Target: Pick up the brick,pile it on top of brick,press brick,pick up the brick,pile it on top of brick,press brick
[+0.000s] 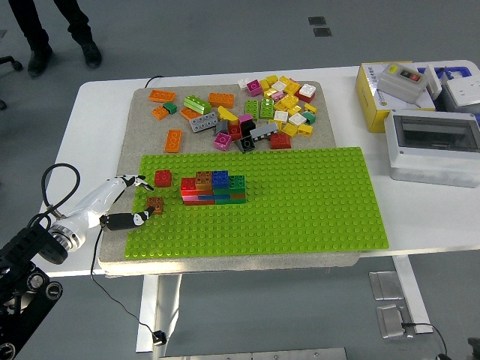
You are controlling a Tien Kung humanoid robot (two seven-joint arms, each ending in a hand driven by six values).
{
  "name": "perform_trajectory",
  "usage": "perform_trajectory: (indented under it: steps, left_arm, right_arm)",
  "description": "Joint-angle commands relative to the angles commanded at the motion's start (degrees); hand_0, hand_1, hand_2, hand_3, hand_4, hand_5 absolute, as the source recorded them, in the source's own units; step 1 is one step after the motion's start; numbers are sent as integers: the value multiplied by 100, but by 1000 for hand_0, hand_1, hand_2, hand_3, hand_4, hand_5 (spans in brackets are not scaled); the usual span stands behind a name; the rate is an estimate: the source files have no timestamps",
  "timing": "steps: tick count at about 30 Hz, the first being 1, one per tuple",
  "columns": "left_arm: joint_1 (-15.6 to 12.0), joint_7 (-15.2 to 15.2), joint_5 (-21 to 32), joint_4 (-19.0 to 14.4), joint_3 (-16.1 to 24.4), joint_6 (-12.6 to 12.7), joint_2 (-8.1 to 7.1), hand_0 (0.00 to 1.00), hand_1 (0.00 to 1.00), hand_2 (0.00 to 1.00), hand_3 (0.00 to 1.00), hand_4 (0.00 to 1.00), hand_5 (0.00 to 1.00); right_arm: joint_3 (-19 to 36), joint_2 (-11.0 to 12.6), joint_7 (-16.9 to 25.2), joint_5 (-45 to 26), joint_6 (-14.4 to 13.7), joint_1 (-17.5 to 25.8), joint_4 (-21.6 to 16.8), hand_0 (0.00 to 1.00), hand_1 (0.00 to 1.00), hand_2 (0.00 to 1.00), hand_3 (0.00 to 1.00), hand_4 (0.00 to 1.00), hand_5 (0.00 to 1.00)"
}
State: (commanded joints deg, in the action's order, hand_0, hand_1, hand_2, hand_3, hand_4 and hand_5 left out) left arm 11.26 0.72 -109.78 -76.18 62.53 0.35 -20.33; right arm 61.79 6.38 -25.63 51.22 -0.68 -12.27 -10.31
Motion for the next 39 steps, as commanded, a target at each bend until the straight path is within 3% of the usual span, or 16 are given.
perform_trajectory:
  steps: [20, 39]
  left_arm:
    - [391, -203, -282, 244, -356, -100, 31, 998, 998, 998, 784, 744, 314]
    - [533, -164, -417, 588, -459, -45, 74, 998, 998, 998, 758, 762, 325]
  right_arm:
    - [156, 43, 29, 127, -30, -40, 0, 738, 703, 716, 789, 639, 998]
    - [92, 70, 92, 9, -71, -53, 0, 737, 702, 713, 788, 639, 998]
